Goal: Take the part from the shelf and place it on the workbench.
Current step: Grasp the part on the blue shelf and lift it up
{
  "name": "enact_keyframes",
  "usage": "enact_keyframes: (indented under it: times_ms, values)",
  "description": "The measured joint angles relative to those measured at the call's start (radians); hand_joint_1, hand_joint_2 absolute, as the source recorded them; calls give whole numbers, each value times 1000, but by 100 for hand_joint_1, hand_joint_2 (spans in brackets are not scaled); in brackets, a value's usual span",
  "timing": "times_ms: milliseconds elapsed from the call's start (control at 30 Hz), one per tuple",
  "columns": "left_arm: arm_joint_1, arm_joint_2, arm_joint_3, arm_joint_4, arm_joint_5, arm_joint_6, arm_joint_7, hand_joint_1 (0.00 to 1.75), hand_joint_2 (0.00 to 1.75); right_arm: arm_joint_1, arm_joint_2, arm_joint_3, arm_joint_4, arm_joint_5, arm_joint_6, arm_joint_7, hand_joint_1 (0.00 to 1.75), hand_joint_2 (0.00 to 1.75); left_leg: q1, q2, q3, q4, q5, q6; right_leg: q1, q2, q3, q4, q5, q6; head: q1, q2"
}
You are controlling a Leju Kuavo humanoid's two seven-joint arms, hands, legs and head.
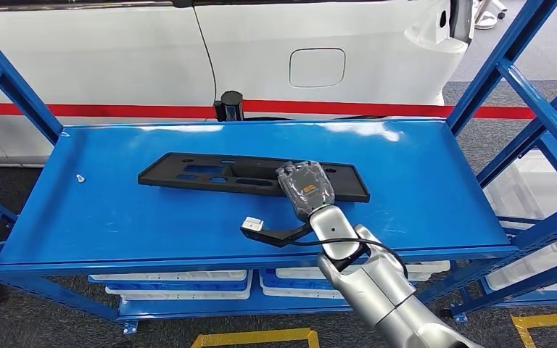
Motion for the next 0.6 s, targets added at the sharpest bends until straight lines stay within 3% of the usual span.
enact_keyframes:
  times_ms: [367,500,600]
  values:
    - [1,5,21,-5,-108,-48,-69,0,0,119,-9,-252,-317,-550,-58,-176,175,175,0,-1,-2,0,0,0,0,0,-2,0,0,0,0,0]
    - [2,10,21,-11,-162,-75,-101,0,175,160,-56,-351,-516,-749,-136,-270,175,175,-1,0,-2,0,0,0,0,0,-3,0,0,0,0,0]
    - [2,15,22,-15,-178,-109,-120,0,175,194,-101,-413,-656,-822,-214,-343,175,175,-1,0,-3,0,0,0,-1,0,-3,0,0,0,0,0]
